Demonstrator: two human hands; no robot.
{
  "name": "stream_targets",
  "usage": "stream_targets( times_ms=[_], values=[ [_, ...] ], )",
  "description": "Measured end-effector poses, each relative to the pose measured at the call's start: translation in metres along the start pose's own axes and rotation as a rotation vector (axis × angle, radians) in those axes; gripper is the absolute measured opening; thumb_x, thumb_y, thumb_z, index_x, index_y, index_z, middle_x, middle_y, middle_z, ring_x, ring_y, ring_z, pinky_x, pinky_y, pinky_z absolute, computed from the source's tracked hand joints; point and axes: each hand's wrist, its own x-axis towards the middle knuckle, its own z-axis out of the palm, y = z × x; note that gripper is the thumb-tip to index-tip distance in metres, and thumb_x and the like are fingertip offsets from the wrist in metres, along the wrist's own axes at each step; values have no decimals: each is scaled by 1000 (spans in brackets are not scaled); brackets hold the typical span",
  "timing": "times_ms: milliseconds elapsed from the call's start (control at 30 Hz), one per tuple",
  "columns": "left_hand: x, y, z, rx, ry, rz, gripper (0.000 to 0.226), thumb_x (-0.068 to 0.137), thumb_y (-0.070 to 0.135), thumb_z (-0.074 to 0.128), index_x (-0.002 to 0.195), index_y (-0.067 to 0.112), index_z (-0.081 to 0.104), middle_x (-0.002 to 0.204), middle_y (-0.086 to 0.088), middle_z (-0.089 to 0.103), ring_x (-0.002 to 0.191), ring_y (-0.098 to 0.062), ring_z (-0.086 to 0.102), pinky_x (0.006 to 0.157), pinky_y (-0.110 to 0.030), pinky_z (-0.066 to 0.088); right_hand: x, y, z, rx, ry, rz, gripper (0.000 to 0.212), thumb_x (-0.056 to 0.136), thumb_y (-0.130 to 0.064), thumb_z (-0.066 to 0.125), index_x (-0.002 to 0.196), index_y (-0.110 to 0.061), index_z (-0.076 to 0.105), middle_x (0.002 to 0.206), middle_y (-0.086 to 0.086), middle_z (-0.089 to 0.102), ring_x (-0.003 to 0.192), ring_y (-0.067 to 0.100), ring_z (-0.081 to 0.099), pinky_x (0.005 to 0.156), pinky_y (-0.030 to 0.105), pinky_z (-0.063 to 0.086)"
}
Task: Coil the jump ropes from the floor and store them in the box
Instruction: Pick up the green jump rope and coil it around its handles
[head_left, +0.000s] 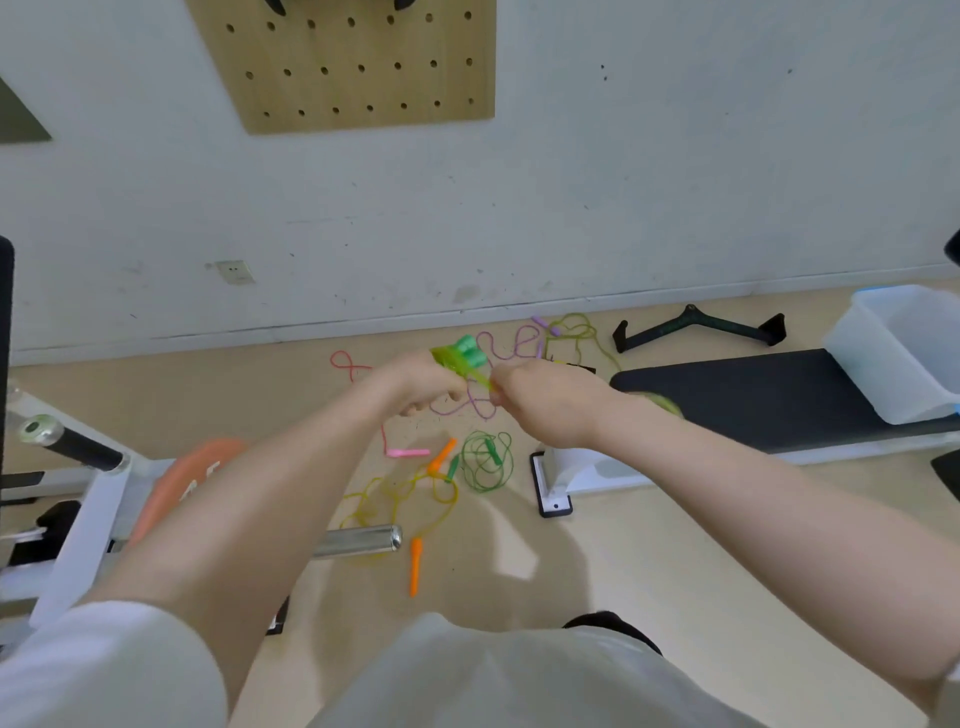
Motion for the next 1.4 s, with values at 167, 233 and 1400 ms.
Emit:
stream_targets(
  times_ms=[167,233,1400],
  values=[
    [-23,6,-22,-446,-430,106,28,78,6,55,66,18,33,40,11,25,29,0,17,34,-12,8,-13,6,22,750,-78,0,18,101,-17,32,90,-13,46,63,-2,37,60,15,37,54,26,28],
    [-41,10,-28,-374,-558,192,17,63,6,59,72,15,47,41,9,27,29,1,18,35,-12,10,-23,11,32,1103,-136,-9,27,102,-17,30,80,-15,45,59,-1,29,51,9,26,46,18,23],
    [-56,16,13,-746,-355,229,37,77,-25,32,91,7,46,49,3,36,33,0,23,33,-11,16,-21,-13,14,1519,138,272,21,94,-13,52,75,-15,44,51,1,38,33,4,23,33,15,16]
  ],
)
